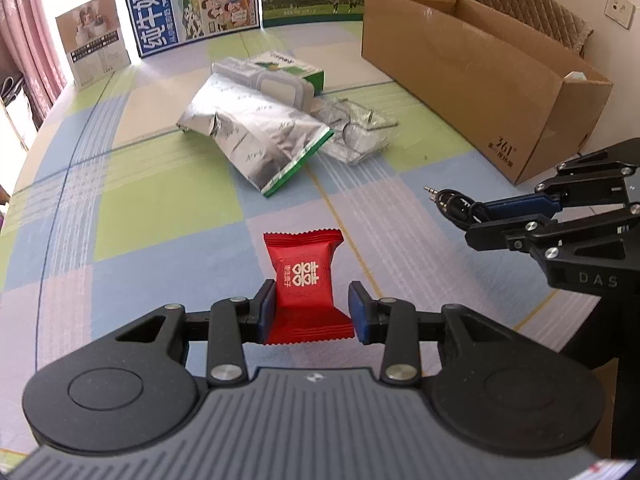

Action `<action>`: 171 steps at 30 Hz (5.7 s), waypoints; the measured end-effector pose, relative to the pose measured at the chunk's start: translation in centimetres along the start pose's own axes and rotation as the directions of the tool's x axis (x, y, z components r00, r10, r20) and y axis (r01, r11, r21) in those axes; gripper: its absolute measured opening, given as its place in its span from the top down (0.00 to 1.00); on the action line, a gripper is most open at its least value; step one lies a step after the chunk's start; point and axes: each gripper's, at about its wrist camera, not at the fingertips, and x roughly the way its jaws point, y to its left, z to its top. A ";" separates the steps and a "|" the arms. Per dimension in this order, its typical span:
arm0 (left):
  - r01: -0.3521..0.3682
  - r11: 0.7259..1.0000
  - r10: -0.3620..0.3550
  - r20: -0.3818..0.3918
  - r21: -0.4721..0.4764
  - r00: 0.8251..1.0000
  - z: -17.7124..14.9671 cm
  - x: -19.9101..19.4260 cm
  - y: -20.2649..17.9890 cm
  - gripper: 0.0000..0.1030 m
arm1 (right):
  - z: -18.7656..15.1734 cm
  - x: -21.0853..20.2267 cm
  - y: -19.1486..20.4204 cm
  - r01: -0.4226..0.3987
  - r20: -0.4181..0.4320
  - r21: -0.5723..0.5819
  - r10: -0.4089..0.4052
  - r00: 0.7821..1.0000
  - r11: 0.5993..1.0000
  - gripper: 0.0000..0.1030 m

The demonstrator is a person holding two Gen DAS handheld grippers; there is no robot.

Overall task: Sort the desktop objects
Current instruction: 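Carry candy and cable to the cardboard box and open both tools, then withdraw both tools from the cardboard box, then grasp the silver foil bag with the left tool while the right grasps the wire soap dish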

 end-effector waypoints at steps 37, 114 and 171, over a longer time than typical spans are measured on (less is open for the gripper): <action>0.135 0.978 -0.165 0.197 0.159 0.966 13.3 -3.5 -12.2 0.68 | 4.4 -11.6 -12.1 0.263 0.242 0.181 -0.303 0.922 0.948 0.87; 0.038 0.999 -0.043 0.164 0.031 0.985 9.8 -6.0 -8.5 0.35 | 3.9 -9.9 -7.8 0.221 0.202 0.123 -0.242 0.949 0.968 0.45; -0.041 0.985 0.042 0.006 -0.166 0.999 5.1 -1.3 4.5 0.22 | 6.1 3.4 -1.3 0.054 0.032 -0.010 -0.054 0.998 0.998 0.24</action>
